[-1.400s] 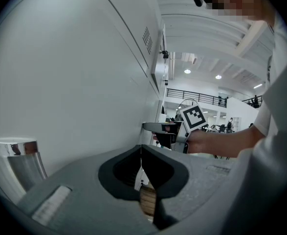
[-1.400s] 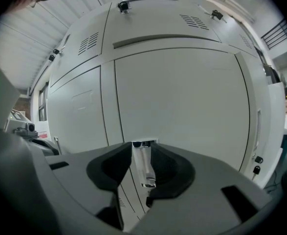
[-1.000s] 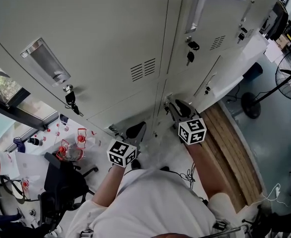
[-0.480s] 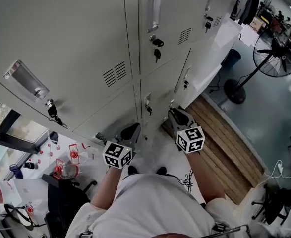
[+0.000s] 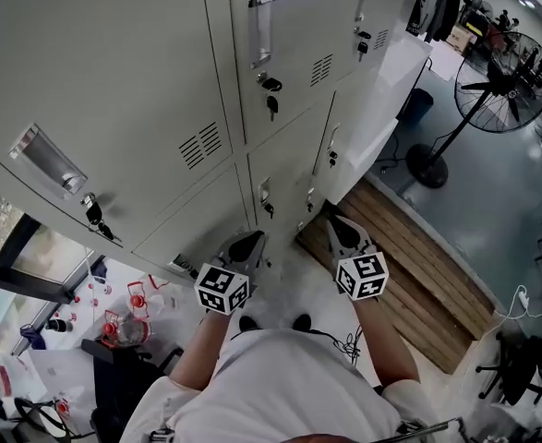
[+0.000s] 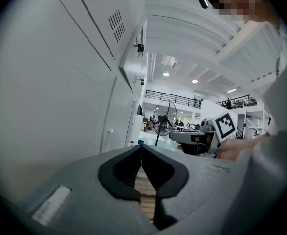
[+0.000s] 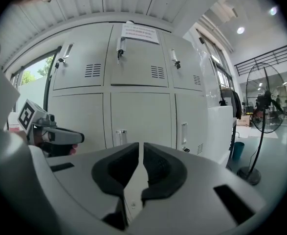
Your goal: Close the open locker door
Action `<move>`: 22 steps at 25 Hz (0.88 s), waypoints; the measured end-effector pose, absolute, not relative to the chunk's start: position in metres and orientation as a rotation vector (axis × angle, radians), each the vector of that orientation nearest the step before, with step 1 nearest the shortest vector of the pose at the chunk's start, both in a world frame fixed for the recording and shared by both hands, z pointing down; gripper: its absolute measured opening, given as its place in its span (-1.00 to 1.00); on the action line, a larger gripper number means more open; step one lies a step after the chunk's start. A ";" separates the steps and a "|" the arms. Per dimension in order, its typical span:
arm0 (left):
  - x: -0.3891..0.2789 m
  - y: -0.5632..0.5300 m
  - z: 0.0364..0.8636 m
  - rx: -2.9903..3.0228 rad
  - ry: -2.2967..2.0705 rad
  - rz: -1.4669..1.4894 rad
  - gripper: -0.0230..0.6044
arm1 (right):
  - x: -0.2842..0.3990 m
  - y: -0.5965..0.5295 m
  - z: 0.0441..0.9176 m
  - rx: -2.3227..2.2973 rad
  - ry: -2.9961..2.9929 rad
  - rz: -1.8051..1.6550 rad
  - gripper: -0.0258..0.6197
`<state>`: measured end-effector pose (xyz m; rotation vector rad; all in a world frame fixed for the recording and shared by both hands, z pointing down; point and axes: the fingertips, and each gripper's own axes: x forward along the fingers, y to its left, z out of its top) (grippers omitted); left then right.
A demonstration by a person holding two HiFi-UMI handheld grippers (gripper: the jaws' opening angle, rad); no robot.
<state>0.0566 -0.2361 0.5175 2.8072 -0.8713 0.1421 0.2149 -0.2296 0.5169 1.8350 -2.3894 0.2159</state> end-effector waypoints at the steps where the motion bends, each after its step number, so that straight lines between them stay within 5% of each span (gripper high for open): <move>1: 0.058 -0.236 0.517 2.810 -0.867 0.142 -0.88 | 0.217 -0.227 0.516 1.846 -2.383 0.211 -0.83; 22: 0.057 -0.237 0.512 2.819 -0.857 0.122 -0.88 | 0.221 -0.215 0.512 1.914 -2.394 0.208 -0.91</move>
